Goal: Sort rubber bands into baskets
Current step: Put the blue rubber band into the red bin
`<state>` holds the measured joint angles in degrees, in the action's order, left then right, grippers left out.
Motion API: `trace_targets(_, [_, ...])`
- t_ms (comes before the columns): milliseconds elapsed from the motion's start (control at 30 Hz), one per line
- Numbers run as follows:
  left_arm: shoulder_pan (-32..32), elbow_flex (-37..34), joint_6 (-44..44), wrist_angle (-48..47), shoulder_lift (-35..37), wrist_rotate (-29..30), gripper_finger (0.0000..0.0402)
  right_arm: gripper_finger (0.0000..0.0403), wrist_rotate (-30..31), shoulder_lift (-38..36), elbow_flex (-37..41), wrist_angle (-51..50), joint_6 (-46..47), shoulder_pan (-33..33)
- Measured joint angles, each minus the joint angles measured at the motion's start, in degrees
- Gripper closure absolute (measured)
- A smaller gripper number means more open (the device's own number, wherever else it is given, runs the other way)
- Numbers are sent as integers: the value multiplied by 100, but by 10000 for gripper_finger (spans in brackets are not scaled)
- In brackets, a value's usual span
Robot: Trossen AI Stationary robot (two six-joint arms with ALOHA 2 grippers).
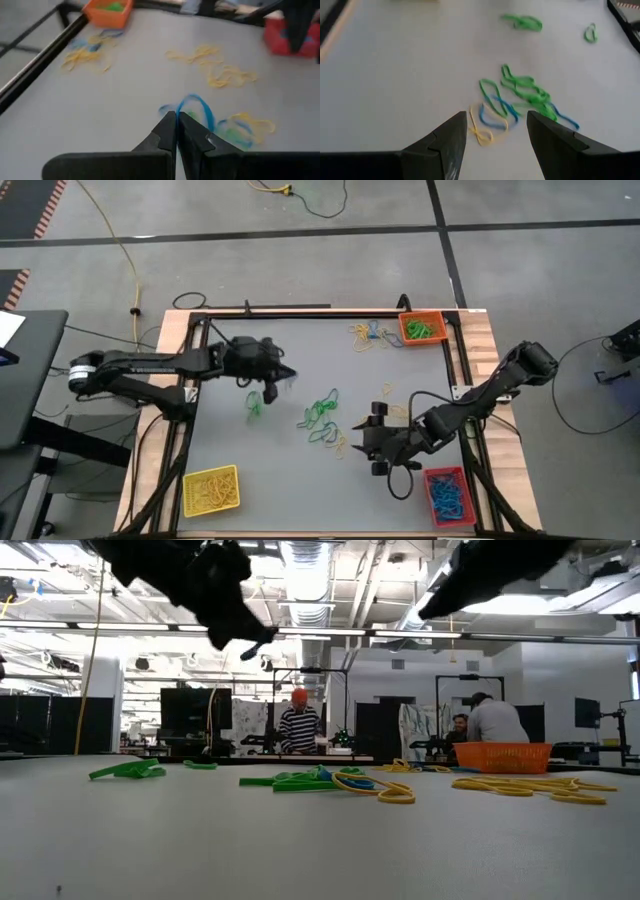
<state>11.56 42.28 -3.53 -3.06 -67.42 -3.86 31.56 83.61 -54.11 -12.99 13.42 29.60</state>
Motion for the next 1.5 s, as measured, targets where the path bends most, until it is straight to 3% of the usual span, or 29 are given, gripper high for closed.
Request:
trace_targets(400, [-866,50,-20,3132,-1767,67,401,168,175,206,4,693,48,-536])
trace_targets(767, [-1387,898,437,3482,-2739,487,401,186,294,204,2,636,360,-1003])
trace_targets(1067, [-1673,1087,1133,3470,-2749,1220,401,189,279,202,2,684,323,-1007])
trace_targets(1500, [-1677,1093,1359,3426,-2749,1368,401,189,127,199,2,908,316,-1009])
